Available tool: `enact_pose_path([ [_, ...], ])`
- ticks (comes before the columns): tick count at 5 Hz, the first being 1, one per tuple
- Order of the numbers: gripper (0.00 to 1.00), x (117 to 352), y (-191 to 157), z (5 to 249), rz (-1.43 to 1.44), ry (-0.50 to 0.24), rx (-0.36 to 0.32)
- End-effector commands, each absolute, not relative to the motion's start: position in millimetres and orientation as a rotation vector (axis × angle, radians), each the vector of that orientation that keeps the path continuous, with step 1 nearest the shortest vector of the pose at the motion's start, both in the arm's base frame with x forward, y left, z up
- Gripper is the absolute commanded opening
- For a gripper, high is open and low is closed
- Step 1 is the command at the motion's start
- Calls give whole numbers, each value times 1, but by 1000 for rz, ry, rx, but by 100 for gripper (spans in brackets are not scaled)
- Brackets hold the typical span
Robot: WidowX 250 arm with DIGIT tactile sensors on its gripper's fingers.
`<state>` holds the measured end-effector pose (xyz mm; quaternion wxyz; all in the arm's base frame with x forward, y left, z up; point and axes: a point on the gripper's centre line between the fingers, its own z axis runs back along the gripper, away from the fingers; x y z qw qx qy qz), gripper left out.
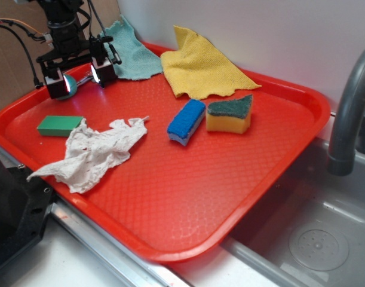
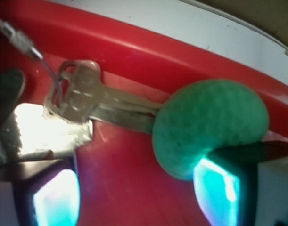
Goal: Grab the green ball.
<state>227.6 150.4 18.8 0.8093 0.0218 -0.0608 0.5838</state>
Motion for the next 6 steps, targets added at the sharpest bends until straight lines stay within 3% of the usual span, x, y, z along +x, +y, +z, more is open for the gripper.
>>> enact_pose_path([
  [1,100,186,139,56,1234,-284,-12],
  [3,100,184,139,65,1262,-308,33],
  [5,100,170,173,57,1340,-253,96],
  [6,100,181,177,46,1307,-242,112],
])
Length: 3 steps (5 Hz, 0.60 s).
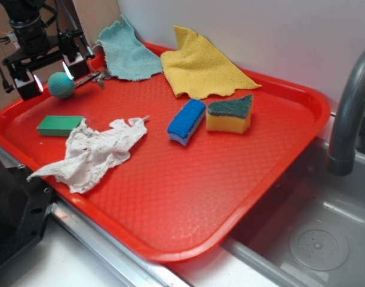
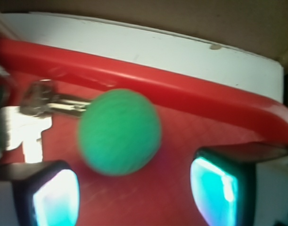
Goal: Grab the green ball.
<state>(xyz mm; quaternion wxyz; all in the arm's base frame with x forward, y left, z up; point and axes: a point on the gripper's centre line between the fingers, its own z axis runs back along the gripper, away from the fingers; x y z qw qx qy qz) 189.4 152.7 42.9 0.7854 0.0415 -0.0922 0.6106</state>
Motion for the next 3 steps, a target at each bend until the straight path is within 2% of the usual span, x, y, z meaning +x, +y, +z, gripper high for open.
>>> enact_pose_path([
  [1,100,186,176,33,1296,-207,137],
  [2,0,187,174,28,1304,-202,146],
  [3,0,194,163,43,1233,-235,153],
])
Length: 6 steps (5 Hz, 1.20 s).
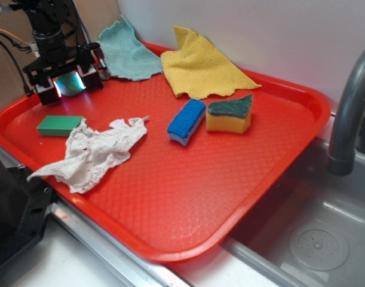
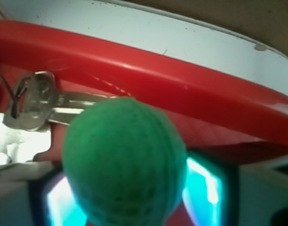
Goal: Grab the green ball.
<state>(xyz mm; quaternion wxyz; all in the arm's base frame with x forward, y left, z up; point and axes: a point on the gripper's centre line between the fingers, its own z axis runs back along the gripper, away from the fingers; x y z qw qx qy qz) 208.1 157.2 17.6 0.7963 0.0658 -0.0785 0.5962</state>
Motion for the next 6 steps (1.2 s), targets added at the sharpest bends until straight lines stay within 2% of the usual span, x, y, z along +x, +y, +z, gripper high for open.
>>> enact_pose_path([
  [1,0,206,141,66,1136,-249,144],
  [2,0,208,119,99,1012,-262,57],
  [3,0,206,98,131,829,-119,17],
  [4,0,194,88,143,726,-21,35],
  [5,0,189,89,155,645,12,34],
  [6,0,169,77,181,541,-62,23],
])
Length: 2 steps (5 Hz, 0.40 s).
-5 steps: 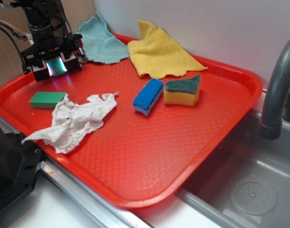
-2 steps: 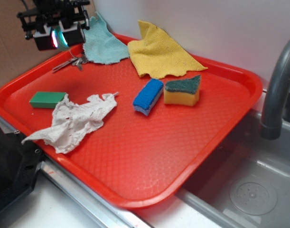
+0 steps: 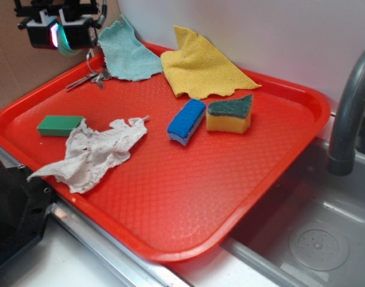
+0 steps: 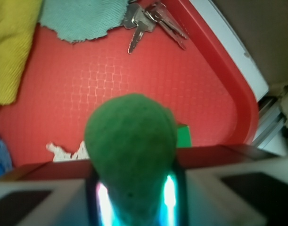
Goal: Grab the green ball.
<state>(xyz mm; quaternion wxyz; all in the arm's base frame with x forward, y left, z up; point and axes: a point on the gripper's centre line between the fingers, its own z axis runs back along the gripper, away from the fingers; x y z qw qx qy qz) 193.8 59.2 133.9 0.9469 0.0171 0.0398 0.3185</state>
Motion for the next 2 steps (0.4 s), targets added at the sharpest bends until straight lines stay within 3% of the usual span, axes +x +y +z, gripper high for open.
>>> enact_pose_path([
  [1,0,144,70,206,502,-177,11],
  [2,0,153,72,211,510,-197,15],
])
